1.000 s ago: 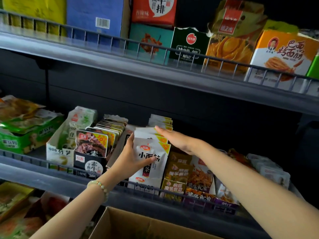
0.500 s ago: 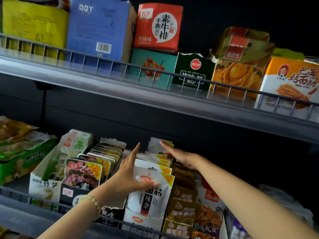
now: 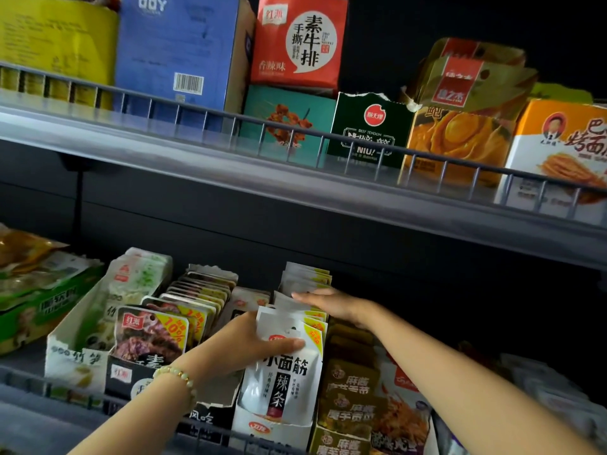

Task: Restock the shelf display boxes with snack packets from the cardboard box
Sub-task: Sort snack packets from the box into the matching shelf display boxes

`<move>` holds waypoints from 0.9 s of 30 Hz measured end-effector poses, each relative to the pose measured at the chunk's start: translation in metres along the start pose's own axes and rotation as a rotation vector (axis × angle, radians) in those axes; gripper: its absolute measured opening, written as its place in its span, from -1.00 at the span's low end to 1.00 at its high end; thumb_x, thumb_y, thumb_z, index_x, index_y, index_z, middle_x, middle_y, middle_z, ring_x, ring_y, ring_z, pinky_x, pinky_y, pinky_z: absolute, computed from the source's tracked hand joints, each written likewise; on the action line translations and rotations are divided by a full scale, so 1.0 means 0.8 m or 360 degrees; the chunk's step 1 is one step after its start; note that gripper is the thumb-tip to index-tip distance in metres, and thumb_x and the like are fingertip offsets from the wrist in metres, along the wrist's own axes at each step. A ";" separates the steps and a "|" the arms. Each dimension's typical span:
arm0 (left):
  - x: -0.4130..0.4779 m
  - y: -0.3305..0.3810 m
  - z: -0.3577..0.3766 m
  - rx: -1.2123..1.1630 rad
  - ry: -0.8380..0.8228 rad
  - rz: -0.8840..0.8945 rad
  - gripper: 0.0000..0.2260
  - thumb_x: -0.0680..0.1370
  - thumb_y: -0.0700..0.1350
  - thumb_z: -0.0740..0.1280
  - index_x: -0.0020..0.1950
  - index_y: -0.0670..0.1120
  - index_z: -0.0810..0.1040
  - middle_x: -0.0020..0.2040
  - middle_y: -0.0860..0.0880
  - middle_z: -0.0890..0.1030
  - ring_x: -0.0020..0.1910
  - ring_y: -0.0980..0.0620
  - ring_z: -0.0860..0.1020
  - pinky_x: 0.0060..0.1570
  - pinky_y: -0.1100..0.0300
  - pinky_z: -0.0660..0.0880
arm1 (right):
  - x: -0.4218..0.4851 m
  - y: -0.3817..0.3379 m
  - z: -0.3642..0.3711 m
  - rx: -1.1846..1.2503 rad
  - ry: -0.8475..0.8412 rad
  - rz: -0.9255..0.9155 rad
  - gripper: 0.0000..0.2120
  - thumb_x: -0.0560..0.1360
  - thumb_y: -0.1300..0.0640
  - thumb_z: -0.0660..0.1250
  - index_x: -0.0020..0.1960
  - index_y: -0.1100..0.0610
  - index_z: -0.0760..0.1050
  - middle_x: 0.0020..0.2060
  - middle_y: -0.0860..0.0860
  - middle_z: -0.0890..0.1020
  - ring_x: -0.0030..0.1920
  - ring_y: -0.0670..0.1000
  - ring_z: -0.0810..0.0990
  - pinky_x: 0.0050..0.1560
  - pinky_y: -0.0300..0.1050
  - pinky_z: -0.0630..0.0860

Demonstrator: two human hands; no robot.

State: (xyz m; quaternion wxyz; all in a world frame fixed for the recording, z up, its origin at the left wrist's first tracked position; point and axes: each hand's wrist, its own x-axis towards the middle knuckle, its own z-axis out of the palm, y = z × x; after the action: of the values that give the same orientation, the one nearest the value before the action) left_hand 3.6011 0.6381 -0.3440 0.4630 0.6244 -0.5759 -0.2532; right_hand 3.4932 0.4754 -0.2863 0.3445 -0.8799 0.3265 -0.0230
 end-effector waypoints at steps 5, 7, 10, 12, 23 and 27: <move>-0.001 -0.008 0.001 0.0033 0.0030 0.0039 -0.65 0.39 0.20 0.44 0.04 0.01 0.59 -0.08 0.08 0.71 -0.08 0.14 0.67 -0.06 0.23 0.58 | 0.013 0.014 0.001 0.0121 0.0211 -0.0051 -0.51 0.48 -0.18 0.33 0.22 0.17 0.57 0.23 0.07 0.58 0.31 0.01 0.47 0.38 -0.11 0.33; 0.000 -0.008 -0.001 0.0020 0.0011 0.0033 -0.65 0.40 0.18 0.44 0.05 0.00 0.59 -0.07 0.07 0.71 -0.08 0.14 0.67 -0.06 0.23 0.58 | 0.014 0.018 0.004 0.0214 0.0221 -0.0083 -0.59 0.47 -0.10 0.39 0.14 0.20 0.61 0.08 0.05 0.65 0.16 -0.03 0.55 0.36 -0.06 0.38; 0.001 -0.011 -0.001 0.0012 -0.0007 0.0031 -0.64 0.40 0.19 0.44 0.08 0.00 0.58 -0.06 0.06 0.71 -0.07 0.13 0.67 -0.02 0.21 0.59 | 0.015 0.019 0.007 0.0277 0.0255 -0.0124 -0.64 0.45 0.00 0.44 0.14 0.21 0.61 0.09 0.09 0.65 0.15 0.00 0.57 0.31 -0.06 0.44; 0.002 -0.012 0.000 0.0006 0.0003 0.0017 -0.60 0.38 0.22 0.43 0.08 0.00 0.57 -0.06 0.04 0.71 -0.07 0.12 0.67 0.01 0.17 0.60 | 0.015 0.018 0.007 0.0277 0.0283 -0.0138 -0.63 0.43 -0.02 0.46 0.13 0.18 0.62 0.12 0.09 0.64 0.21 0.04 0.56 0.30 -0.07 0.44; 0.002 -0.035 0.004 0.0156 0.0132 0.0068 -0.39 0.26 0.46 0.38 -0.06 -0.05 0.60 -0.16 -0.12 0.67 -0.18 -0.08 0.65 -0.11 0.00 0.59 | 0.022 0.013 0.013 0.0148 0.0253 -0.0136 -0.55 0.33 -0.05 0.54 0.14 0.13 0.61 0.14 0.06 0.63 0.13 0.02 0.60 0.23 -0.03 0.52; 0.002 -0.033 0.004 0.0183 0.0101 0.0052 -0.42 0.25 0.46 0.37 -0.10 -0.03 0.58 -0.20 -0.06 0.68 -0.24 0.02 0.64 -0.12 0.05 0.59 | 0.022 0.015 0.016 0.0097 0.0282 -0.0162 -0.54 0.32 -0.06 0.54 0.13 0.14 0.61 0.20 0.09 0.60 0.24 0.07 0.54 0.29 0.04 0.47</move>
State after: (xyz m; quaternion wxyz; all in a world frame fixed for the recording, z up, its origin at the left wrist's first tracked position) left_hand 3.6118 0.6333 -0.3678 0.4484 0.6482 -0.5847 -0.1923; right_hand 3.5042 0.4658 -0.3065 0.3393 -0.8789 0.3096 -0.1283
